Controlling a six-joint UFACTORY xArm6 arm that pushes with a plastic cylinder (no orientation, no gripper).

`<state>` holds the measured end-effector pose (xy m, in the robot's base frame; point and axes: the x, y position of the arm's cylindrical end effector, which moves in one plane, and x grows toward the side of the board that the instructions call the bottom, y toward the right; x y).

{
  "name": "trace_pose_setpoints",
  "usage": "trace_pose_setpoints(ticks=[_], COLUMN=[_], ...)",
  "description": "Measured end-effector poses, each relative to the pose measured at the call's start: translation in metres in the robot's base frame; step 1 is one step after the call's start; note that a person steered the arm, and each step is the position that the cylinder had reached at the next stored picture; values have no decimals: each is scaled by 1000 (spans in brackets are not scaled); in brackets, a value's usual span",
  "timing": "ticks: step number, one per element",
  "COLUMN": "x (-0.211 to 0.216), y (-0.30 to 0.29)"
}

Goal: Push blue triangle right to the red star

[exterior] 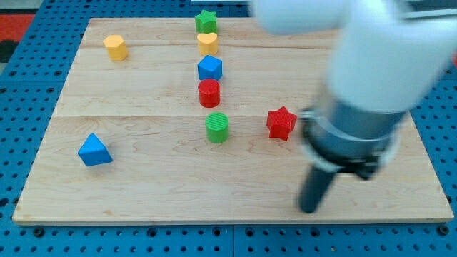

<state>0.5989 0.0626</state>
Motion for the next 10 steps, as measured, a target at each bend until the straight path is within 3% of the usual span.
trace_pose_setpoints(ticks=[2,4,6,9,10], x=[0,-47,-76,-84,-90], y=[-173,-322,-305,-211,-227])
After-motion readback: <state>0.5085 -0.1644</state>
